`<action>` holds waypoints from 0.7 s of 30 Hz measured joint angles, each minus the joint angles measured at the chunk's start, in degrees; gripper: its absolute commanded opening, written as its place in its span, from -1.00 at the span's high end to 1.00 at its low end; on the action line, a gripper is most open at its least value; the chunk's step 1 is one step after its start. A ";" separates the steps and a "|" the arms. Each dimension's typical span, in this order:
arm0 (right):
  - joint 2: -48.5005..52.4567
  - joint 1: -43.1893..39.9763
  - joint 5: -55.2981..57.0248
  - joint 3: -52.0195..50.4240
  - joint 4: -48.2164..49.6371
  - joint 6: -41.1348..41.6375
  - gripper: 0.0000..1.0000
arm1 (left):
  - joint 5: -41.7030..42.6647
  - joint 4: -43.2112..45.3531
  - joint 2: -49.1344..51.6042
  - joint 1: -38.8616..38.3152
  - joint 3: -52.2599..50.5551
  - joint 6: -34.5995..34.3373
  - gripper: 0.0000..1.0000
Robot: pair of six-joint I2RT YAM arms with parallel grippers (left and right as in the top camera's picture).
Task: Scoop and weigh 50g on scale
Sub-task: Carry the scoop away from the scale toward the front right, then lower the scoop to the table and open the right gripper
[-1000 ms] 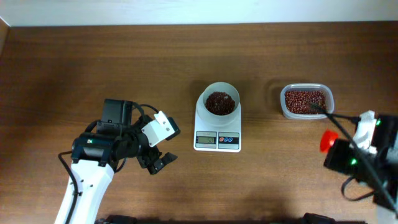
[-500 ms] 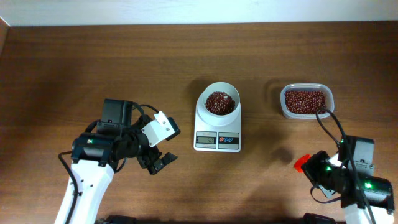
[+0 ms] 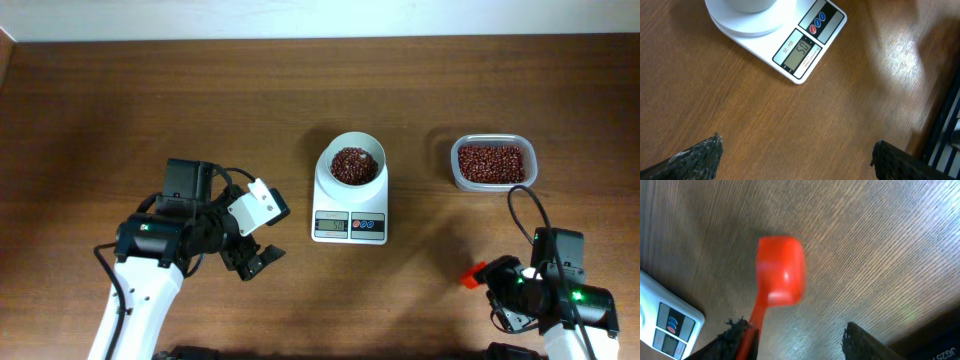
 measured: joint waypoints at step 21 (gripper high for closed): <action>14.99 0.00 0.17 -0.28 6.47 10.60 -0.98 | 0.00 0.00 0.00 0.00 -0.02 0.00 -0.98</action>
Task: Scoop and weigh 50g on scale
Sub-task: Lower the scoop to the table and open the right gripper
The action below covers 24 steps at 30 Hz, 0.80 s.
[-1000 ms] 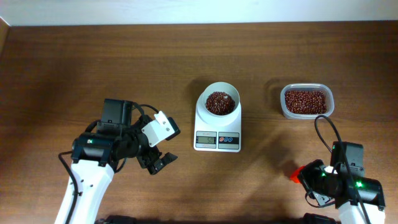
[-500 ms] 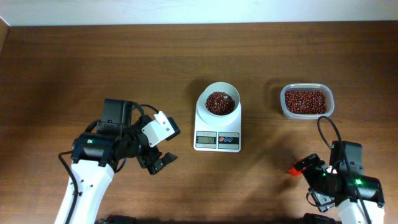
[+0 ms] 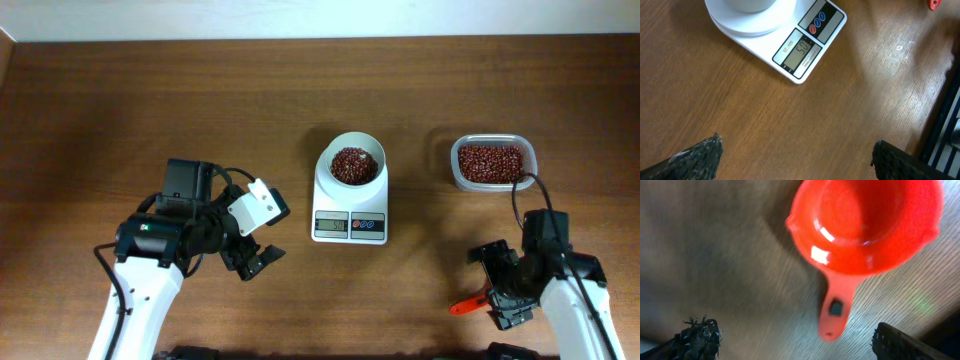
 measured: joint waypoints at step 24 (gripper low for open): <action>-34.82 3.41 -5.97 0.24 4.48 -2.12 -0.98 | 0.00 0.00 0.00 0.00 0.02 0.00 -0.98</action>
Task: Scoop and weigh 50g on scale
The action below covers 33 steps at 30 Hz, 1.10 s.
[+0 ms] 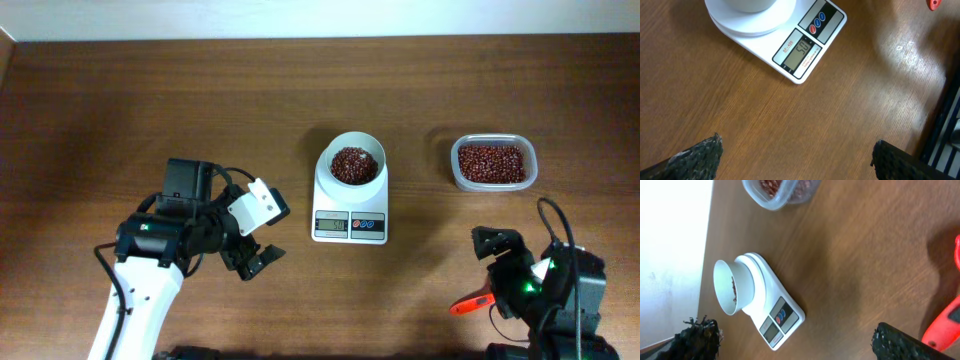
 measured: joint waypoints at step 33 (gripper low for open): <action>-26.49 5.62 2.71 -32.26 48.37 -50.62 -0.98 | 0.00 0.00 0.09 0.00 -0.02 0.00 -0.97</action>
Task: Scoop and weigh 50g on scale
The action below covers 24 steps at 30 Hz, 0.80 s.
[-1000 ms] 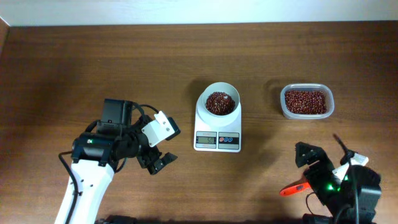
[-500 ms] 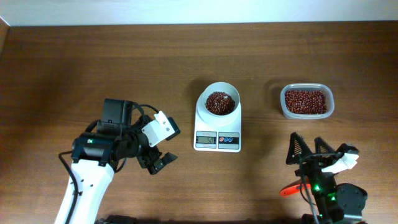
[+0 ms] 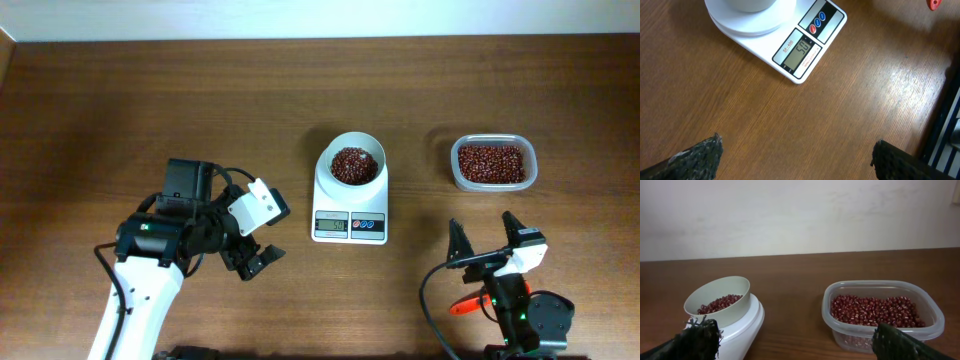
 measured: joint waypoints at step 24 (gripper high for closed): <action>0.00 0.00 0.42 0.00 -0.07 -0.85 -0.98 | 0.00 0.00 0.00 0.00 0.00 0.00 -0.98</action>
